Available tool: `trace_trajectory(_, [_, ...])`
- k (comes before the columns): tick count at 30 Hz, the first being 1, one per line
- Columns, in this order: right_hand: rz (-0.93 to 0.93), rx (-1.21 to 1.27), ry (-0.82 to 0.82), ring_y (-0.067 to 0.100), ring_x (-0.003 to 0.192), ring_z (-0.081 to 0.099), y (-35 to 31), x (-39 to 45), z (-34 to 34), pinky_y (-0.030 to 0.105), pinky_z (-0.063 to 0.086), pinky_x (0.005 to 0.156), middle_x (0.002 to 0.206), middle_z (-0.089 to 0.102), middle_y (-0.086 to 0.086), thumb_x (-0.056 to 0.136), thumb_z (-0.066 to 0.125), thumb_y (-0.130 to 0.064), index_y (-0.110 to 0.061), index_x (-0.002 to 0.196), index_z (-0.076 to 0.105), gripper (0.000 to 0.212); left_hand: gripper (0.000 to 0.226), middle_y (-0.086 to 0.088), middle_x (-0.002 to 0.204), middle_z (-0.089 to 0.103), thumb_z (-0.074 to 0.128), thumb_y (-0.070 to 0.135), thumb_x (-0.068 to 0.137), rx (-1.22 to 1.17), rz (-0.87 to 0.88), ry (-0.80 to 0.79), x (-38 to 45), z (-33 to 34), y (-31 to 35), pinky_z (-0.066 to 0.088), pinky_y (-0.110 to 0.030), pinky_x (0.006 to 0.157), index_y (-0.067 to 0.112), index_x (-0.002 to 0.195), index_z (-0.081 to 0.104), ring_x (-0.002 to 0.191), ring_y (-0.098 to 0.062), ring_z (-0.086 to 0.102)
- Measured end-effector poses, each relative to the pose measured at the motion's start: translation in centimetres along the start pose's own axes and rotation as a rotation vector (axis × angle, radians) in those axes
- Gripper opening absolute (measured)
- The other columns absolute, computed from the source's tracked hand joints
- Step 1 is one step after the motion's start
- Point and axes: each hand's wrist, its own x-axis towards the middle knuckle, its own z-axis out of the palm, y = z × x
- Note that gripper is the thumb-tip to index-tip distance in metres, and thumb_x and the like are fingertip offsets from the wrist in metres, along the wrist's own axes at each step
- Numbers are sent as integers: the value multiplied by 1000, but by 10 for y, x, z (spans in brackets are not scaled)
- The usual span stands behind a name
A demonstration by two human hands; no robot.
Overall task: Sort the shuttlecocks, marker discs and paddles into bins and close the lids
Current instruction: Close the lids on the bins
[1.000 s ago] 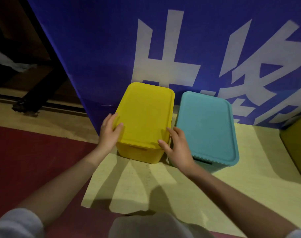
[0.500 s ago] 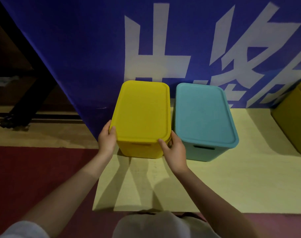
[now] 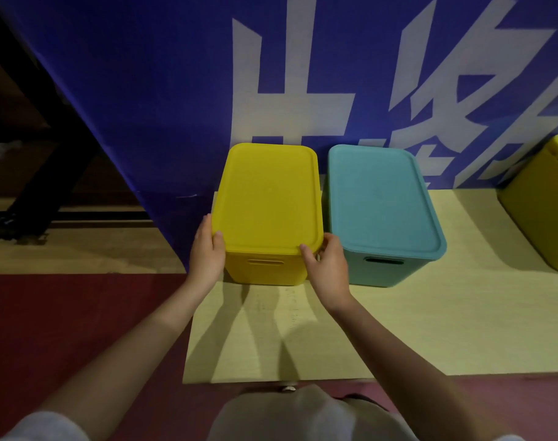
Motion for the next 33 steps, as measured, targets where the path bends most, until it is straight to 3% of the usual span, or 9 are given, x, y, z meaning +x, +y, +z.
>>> trace_trajectory(4, [-319, -473, -148, 24, 148, 2, 3, -8, -2, 35, 24, 113, 161, -4, 4, 96, 40, -51, -27, 153, 11, 68, 44, -1, 159, 14, 36, 19, 101, 324, 389, -122, 8, -6, -15, 17, -37, 119, 16, 145, 36, 147, -18, 7])
trace_trajectory(8, [-460, -626, -219, 19, 145, -19, 16, -2, -7, 35, 21, 115, 161, -1, -5, 100, 38, -41, -28, 152, 16, 58, 71, 13, 158, 9, 37, 62, 89, 527, 511, -349, 12, -21, -22, 16, -36, 116, 27, 149, 24, 146, -4, -5])
trace_trajectory(11, [-479, -616, -218, 17, 145, -17, 22, 4, -9, 32, 20, 114, 160, 7, -7, 101, 38, -34, -28, 151, 21, 53, 75, 11, 159, 7, 53, 55, 89, 595, 553, -361, 14, -22, -26, 23, -46, 116, 28, 150, 20, 146, -6, -5])
trace_trajectory(13, [-509, -608, -190, 17, 146, -15, 25, 4, -6, 32, 19, 114, 160, 10, -4, 101, 38, -35, -24, 150, 23, 53, 75, 10, 159, 8, 44, 63, 88, 596, 578, -325, 15, -22, -27, 26, -50, 115, 28, 150, 22, 146, -7, -3])
trace_trajectory(16, [-542, -573, -122, 19, 148, -10, 28, 0, 2, 30, 11, 115, 160, 13, 3, 99, 32, -46, -16, 149, 27, 59, 80, 7, 160, 6, 38, 73, 83, 429, 504, -280, 9, -14, -27, 13, -34, 117, 27, 147, 30, 146, -8, -6])
trace_trajectory(19, [-428, -473, -139, 16, 147, -14, 19, 1, 7, 25, 3, 112, 161, 1, 3, 98, 28, -48, -18, 150, 26, 60, 59, 4, 160, 0, 50, 46, 94, 154, 277, -167, 1, 3, -20, 12, -31, 118, 23, 146, 35, 147, -11, -3])
trace_trajectory(21, [-411, -543, -139, 18, 147, -14, 12, 9, 7, 26, 4, 112, 161, 0, 5, 98, 27, -48, -18, 151, 24, 60, 52, 3, 160, 0, 48, 30, 98, 109, 169, -117, 3, 11, -13, 18, -35, 118, 18, 147, 34, 146, -12, 4])
trace_trajectory(27, [-402, -894, -222, 29, 147, -6, -3, 21, -3, 40, 18, 117, 160, 6, 12, 102, 20, -45, -18, 153, 14, 58, 52, 0, 160, 0, 45, 29, 99, 177, 158, -102, 7, 17, -4, 21, -36, 118, 17, 148, 31, 147, -18, 6])
trace_trajectory(33, [-495, -539, -43, 20, 117, 53, -19, 35, -54, 32, 46, 87, 129, 58, 2, 98, 46, -31, -20, 133, 53, 37, 46, -12, 157, 20, 45, 27, 97, 648, 327, -4, 4, 26, 18, 10, -44, 118, 13, 141, 43, 147, -28, 2])
